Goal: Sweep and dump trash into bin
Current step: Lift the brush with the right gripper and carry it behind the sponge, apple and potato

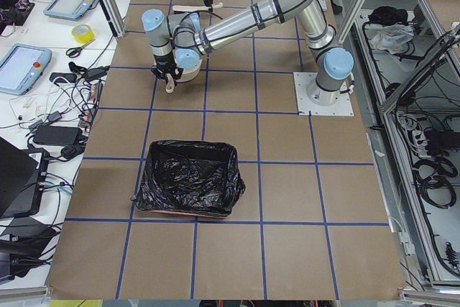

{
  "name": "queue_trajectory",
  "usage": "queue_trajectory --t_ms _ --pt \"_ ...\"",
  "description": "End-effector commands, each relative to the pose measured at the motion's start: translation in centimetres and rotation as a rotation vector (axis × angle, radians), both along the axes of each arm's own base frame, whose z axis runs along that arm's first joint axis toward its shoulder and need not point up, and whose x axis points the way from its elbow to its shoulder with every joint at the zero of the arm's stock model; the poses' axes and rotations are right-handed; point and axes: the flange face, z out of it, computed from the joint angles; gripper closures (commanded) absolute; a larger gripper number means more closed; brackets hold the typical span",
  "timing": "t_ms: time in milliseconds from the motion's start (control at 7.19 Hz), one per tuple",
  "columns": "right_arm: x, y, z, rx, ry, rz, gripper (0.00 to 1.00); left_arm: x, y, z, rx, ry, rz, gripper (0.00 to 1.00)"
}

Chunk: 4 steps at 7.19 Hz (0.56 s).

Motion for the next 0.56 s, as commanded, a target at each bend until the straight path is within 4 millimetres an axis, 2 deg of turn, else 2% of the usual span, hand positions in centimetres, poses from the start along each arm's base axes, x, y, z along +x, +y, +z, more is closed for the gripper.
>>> queue_trajectory --t_ms 0,139,278,417 --pt "2.9 0.8 -0.1 0.004 0.005 -0.034 1.00 -0.3 0.0 0.2 -0.003 -0.001 -0.004 1.00" --pt "4.7 0.4 -0.1 -0.001 0.009 -0.048 1.00 -0.3 0.0 0.1 -0.002 -0.001 -0.004 1.00" --pt "7.7 -0.1 -1.0 0.007 0.018 -0.081 1.00 -0.4 0.0 0.0 0.000 0.001 -0.005 1.00" --pt "11.0 -0.6 -1.0 -0.008 0.018 -0.089 1.00 -0.4 0.0 0.1 -0.002 0.000 -0.005 1.00"
